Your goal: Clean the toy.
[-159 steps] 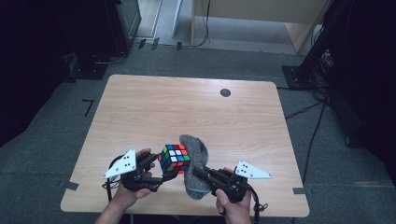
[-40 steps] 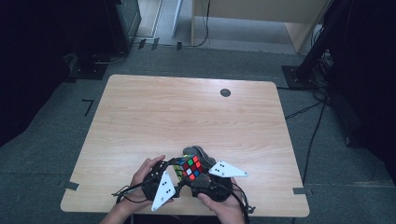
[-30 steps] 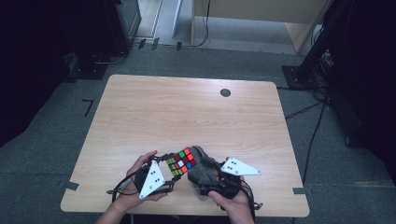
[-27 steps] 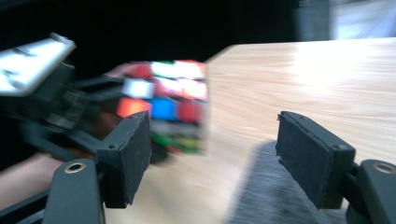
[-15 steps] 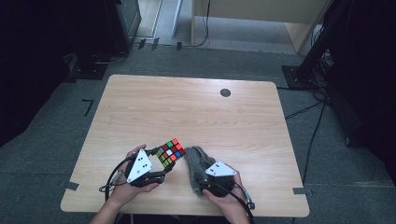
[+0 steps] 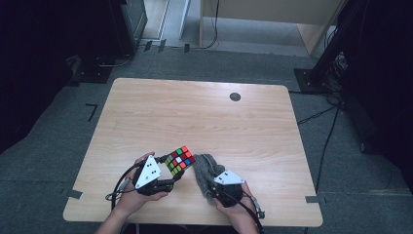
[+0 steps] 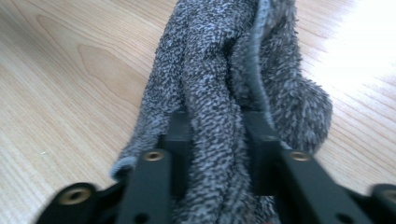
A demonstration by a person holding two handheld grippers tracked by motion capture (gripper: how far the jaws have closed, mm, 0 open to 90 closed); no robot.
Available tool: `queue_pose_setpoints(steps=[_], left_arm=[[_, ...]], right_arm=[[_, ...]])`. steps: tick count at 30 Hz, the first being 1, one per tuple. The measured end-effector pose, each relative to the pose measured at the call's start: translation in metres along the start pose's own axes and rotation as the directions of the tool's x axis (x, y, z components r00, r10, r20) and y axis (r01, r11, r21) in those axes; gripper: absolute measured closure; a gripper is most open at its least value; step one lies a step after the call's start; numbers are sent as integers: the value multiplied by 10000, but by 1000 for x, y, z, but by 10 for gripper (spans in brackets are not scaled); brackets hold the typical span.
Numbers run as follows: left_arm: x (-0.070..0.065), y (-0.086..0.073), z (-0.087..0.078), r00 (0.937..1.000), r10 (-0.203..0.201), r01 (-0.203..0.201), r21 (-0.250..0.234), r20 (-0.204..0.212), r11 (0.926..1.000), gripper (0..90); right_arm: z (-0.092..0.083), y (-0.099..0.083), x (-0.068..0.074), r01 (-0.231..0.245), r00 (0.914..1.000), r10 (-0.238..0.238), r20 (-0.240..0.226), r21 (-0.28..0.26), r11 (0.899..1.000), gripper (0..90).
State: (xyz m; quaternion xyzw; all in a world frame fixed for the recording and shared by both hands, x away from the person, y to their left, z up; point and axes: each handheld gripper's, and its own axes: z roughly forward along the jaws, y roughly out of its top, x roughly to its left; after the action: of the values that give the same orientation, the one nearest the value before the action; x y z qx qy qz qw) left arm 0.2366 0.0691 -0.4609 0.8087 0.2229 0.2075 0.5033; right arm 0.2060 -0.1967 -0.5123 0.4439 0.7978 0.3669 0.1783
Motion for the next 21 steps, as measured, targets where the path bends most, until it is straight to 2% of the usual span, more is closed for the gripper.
queue_pose_setpoints(steps=[4, 7, 9, 11, 12, 14, 16, 17, 19, 20, 21], left_arm=[[3, -1, 0, 9989, -313, 314, -37, 348, 9995, 334], [3, -1, 0, 9993, -225, 224, 33, 305, 9997, 334], [1, -2, 1, 9993, -36, 36, 12, 378, 10000, 334], [-3, -2, 1, 9987, 320, -320, 9, 408, 9995, 334], [-6, -2, 2, 9976, 523, -523, -19, 447, 9986, 334], [-13, -1, 3, 9932, 975, -972, -91, 632, 9952, 334], [-20, -1, 4, 9864, 1315, -1302, -189, 984, 9913, 334], [-25, 0, 5, 9811, 1542, -1521, -265, 1167, 9880, 334], [-32, 1, 6, 9747, 1756, -1731, -302, 1382, 9844, 334], [-35, 1, 6, 9710, 1896, -1866, -340, 1459, 9818, 334], [-39, 2, 6, 9682, 2113, -2103, -212, 1339, 9774, 335]], right_arm=[[-7, 1, -6, -745, 9972, 744, -31, -331, 9967, 767], [-23, 6, -13, -1217, 9925, 1224, -8, -1166, 9857, 778], [-39, 12, -17, -1617, 9867, 1620, -144, -1926, 9679, 779], [-59, 19, -20, -1979, 9801, 1837, -756, -2921, 9357, 779], [-65, 21, -20, -2060, 9777, 1805, -1074, -3213, 9243, 778], [-80, 28, -16, -2049, 9718, 1395, -1903, -3869, 8991, 776], [-90, 35, -7, -1811, 9684, 825, -2355, -4359, 8816, 773], [-93, 38, -1, -1736, 9642, 619, -2580, -4372, 8824, 772], [-92, 42, 10, -1609, 9505, 263, -3097, -4179, 8942, 770], [-90, 42, 13, -1484, 9490, 143, -3150, -4062, 9017, 770], [-86, 41, 17, -1212, 9556, 18, -2945, -3877, 9138, 770]])
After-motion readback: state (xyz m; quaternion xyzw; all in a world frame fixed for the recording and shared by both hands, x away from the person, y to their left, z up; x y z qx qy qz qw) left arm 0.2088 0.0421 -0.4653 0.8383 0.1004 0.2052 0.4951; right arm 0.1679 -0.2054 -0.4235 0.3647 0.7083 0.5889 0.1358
